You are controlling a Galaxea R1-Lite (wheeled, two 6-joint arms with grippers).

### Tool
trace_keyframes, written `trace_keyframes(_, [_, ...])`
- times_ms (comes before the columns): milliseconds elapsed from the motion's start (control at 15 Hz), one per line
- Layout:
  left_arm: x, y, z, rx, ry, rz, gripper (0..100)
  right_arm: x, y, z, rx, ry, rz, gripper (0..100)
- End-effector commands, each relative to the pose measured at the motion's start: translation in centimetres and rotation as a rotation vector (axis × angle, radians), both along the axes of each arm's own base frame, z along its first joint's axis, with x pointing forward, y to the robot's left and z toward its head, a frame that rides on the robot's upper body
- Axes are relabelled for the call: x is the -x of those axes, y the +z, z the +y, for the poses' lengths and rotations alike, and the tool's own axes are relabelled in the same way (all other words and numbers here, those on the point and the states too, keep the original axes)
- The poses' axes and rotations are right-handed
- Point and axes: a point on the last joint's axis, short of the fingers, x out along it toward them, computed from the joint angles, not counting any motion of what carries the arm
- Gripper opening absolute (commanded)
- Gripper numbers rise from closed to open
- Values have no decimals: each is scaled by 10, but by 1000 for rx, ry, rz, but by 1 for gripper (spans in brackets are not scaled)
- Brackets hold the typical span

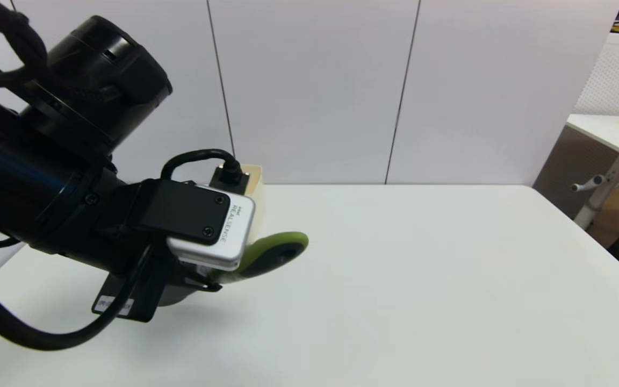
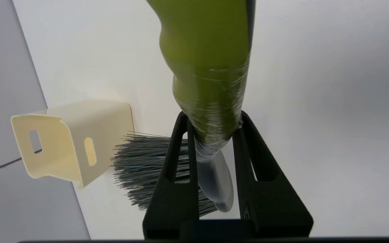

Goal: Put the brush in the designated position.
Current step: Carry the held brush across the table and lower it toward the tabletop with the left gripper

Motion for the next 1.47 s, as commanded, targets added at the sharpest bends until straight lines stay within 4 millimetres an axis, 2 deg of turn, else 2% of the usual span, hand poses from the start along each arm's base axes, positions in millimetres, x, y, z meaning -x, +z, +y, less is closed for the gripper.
trace_keyframes(67, [-2,-11,-28,-33,-83,30,0,0,0,0,1,1,3,100])
trace_keyframes(533, [-14,-19,-91,-29,-197,26,0,0,0,0,1,1,3,100])
trace_keyframes(867, [-31,-21,-122,-35,-323,-68,0,0,0,0,1,1,3,100])
trace_keyframes(1067, [-36,-26,-126,-64,-378,-91,0,0,0,0,1,1,0,100])
trace_keyframes(1467, [-49,-26,-115,-97,-484,-152,0,0,0,0,1,1,3,100])
